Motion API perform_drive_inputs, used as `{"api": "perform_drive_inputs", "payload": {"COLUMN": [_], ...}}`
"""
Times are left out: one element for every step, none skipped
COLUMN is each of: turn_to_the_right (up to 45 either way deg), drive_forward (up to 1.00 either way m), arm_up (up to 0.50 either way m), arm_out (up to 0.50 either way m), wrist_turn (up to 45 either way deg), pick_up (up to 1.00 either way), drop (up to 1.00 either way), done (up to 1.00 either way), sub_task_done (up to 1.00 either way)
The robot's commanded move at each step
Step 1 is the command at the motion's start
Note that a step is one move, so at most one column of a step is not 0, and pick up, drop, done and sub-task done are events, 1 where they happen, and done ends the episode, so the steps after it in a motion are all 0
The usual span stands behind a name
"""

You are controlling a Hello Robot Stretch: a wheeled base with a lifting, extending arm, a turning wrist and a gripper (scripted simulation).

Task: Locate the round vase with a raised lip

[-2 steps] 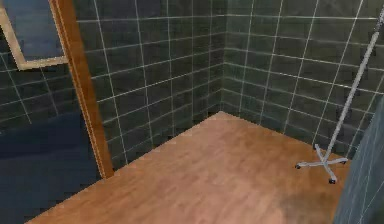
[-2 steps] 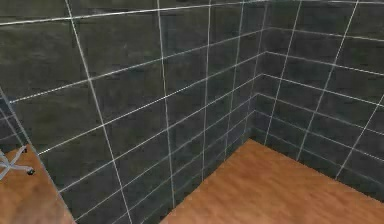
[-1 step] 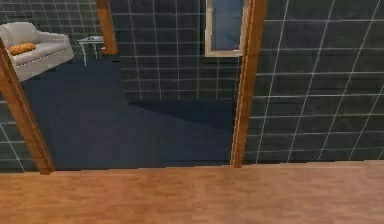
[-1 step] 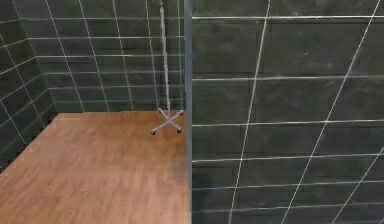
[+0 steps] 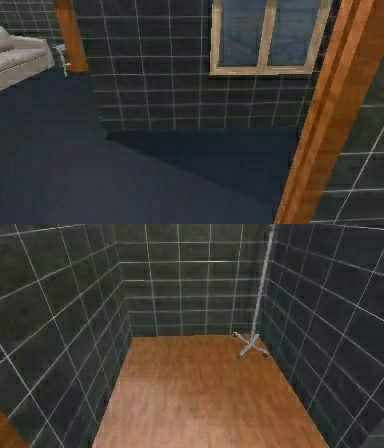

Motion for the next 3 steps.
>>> {"api": "perform_drive_inputs", "payload": {"turn_to_the_right": [-45.0,0.0,0.0], "drive_forward": [0.00,0.05,1.00], "arm_up": [0.00,0.00,0.00], "arm_out": [0.00,0.00,0.00], "wrist_turn": [0.0,0.0,0.0], "pick_up": [0.00,0.00,0.00], "drop": [0.00,0.00,0.00], "done": [0.00,0.00,0.00], "sub_task_done": [0.00,0.00,0.00]}}
